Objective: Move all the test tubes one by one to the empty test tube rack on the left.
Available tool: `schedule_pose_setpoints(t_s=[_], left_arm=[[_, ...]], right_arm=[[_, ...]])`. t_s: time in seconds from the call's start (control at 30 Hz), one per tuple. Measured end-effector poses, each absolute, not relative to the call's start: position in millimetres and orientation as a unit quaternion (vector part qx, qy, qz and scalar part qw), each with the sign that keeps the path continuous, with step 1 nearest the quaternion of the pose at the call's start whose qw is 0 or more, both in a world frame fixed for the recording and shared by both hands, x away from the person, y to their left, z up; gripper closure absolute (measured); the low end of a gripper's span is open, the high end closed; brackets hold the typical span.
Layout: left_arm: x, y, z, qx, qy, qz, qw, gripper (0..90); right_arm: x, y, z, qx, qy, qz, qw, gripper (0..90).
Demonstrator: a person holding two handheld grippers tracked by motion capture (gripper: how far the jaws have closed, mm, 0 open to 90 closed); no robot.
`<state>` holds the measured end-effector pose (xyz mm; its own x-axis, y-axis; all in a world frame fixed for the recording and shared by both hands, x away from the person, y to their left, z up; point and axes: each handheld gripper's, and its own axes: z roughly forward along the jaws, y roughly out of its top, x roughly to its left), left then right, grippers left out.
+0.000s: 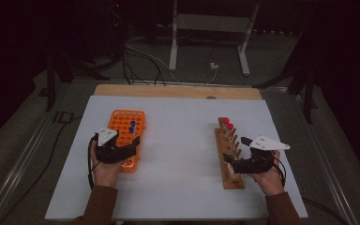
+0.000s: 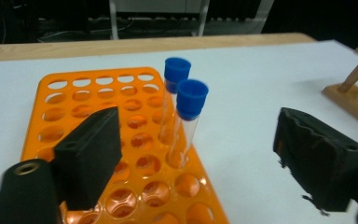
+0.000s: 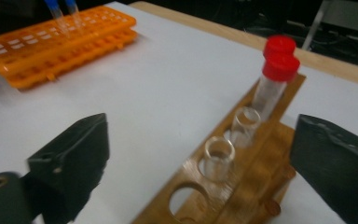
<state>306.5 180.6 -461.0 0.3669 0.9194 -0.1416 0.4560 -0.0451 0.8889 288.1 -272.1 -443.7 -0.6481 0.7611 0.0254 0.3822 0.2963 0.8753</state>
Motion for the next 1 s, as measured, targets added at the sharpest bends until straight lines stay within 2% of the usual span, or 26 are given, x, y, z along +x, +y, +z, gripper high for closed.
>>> schedule_pose_setpoints(t_s=[0.1,0.27,0.5,0.6,1.0], left_arm=[[304.8,179.8,-459.5,0.682,0.500,0.240,0.476,0.9],[301.5,178.3,-457.3,0.682,0.492,0.239,0.486,0.2],[296.9,174.3,-452.0,0.684,0.480,0.247,0.490,0.3],[294.9,171.8,-449.1,0.686,0.472,0.248,0.495,0.5],[292.4,162.2,-446.9,0.693,0.461,0.249,0.495,0.9]], right_arm=[[290.1,-274.8,-448.4,0.367,0.782,0.464,0.195,21.4],[291.0,-275.1,-454.1,0.367,0.789,0.449,0.203,52.0],[294.2,-272.5,-458.4,0.369,0.793,0.431,0.221,69.6],[295.1,-271.1,-459.0,0.370,0.792,0.429,0.226,74.4],[295.5,-270.0,-459.5,0.381,0.788,0.427,0.225,76.0]])
